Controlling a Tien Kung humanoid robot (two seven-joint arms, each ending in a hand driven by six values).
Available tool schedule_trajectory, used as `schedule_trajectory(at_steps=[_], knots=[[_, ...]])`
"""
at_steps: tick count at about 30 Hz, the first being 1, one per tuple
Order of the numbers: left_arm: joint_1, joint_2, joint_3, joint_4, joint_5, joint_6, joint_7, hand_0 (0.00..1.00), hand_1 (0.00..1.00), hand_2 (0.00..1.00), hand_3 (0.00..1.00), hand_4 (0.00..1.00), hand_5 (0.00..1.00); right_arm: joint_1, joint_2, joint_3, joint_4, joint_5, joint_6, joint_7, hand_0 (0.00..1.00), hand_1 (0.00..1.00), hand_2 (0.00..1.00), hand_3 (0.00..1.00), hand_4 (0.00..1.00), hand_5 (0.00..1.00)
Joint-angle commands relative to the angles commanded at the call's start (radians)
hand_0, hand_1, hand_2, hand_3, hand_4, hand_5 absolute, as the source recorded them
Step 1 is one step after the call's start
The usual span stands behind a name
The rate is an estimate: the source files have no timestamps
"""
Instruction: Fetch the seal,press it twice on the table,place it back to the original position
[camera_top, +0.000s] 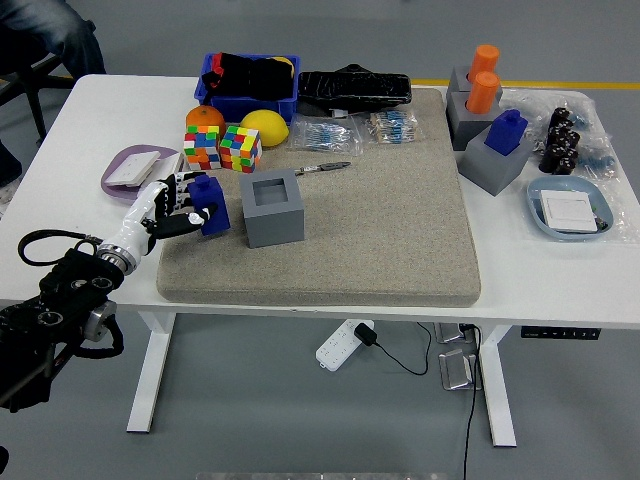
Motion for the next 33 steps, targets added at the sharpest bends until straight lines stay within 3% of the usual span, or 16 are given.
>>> schedule_trajectory(at_steps=[9,19,28,33], knots=[[0.026,-0.016,-0.009,0.003,0.004,0.005,0.006,0.801,0.445,0.402,0.786,0.527,0.002,0.0,0.005,0.006,0.001,-0.001,0.001,0.001,0.77,0.673,0.651,0.615,0.789,0.491],[0.046,-0.014,-0.011,-0.007,0.009,0.008,0.008,0.802,0.444,0.4,0.785,0.524,0.002,-0.001,0.009,0.014,0.001,-0.003,0.002,0.0,0.771,0.673,0.651,0.615,0.789,0.49],[0.071,0.009,-0.014,-0.079,0.015,0.009,0.011,0.8,0.445,0.4,0.784,0.525,0.002,-0.002,0.007,0.019,0.001,-0.006,0.001,0.0,0.771,0.674,0.651,0.616,0.789,0.49],[0.063,0.008,-0.025,-0.112,0.02,0.007,0.014,0.802,0.446,0.398,0.781,0.524,0.002,0.0,0.008,0.021,0.001,-0.006,0.002,-0.001,0.771,0.674,0.651,0.615,0.789,0.489]])
